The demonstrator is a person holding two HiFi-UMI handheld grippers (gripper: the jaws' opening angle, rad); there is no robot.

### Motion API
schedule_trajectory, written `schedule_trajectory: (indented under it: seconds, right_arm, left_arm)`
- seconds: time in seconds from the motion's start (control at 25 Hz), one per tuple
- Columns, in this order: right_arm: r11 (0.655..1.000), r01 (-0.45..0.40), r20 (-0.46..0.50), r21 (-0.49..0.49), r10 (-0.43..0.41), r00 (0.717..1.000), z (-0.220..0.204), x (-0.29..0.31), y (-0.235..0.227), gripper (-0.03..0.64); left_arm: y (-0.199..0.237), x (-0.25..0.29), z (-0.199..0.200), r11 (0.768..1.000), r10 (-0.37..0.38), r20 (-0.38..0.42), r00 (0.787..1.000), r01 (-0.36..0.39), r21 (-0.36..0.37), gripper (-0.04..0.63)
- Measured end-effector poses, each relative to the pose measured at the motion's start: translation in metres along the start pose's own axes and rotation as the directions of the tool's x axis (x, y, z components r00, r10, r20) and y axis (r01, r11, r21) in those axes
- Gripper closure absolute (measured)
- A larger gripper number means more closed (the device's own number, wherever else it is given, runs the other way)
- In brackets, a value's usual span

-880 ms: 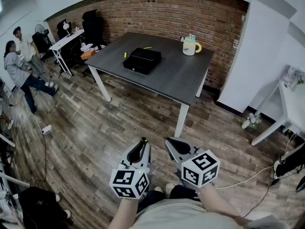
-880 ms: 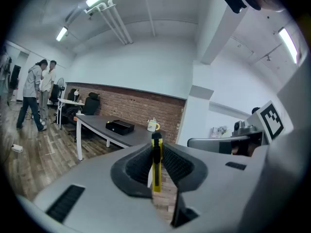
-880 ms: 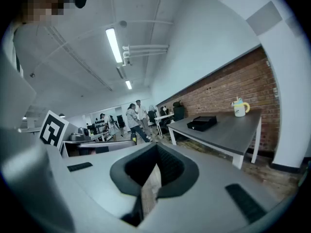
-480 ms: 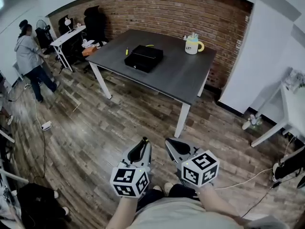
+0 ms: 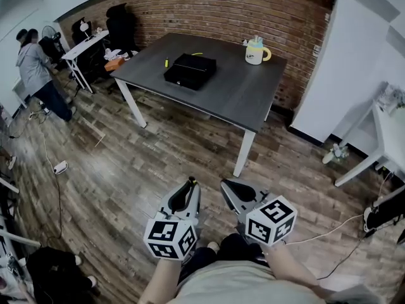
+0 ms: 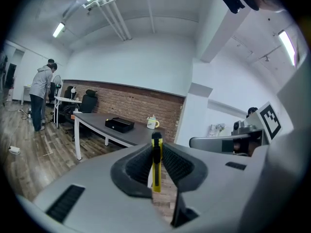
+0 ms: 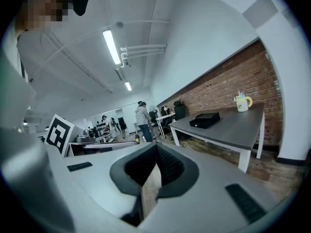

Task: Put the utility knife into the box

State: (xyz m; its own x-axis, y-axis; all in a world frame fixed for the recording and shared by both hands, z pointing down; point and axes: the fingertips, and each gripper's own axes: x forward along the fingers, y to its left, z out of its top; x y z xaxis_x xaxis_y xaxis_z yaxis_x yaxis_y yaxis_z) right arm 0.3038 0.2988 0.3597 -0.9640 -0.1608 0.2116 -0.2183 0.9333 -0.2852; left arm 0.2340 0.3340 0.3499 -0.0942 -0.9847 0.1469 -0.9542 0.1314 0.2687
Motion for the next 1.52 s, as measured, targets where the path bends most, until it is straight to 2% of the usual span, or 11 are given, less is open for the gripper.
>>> schedule_trajectory:
  seconds: [0.28, 0.6, 0.84, 1.2, 1.52]
  right_arm:
    - [1.0, 0.002, -0.018, 0.018, -0.002, 1.0, -0.006, 0.011, -0.005, 0.612]
    - [1.0, -0.011, -0.012, 0.01, 0.011, 1.0, 0.012, 0.068, -0.034, 0.612]
    - [0.999, -0.037, -0.016, 0.015, 0.037, 0.999, 0.035, 0.137, -0.071, 0.612]
    - [0.996, -0.084, -0.024, -0.004, 0.084, 0.996, 0.086, 0.239, -0.128, 0.612]
    - [0.998, -0.069, -0.042, 0.006, 0.069, 0.997, 0.109, 0.285, -0.173, 0.612]
  left_arm:
    - [0.024, -0.005, -0.002, 0.999, 0.025, 0.003, 1.0, -0.025, -0.026, 0.517]
    - [0.081, 0.022, 0.011, 0.994, 0.098, 0.018, 0.995, -0.098, -0.044, 0.517]
    - [0.134, 0.075, 0.032, 0.991, 0.128, 0.013, 0.992, -0.127, -0.029, 0.517]
    - [0.207, 0.173, 0.084, 0.989, 0.148, 0.031, 0.989, -0.148, -0.007, 0.517]
    - [0.237, 0.237, 0.1, 0.991, 0.134, 0.006, 0.991, -0.134, -0.017, 0.517]
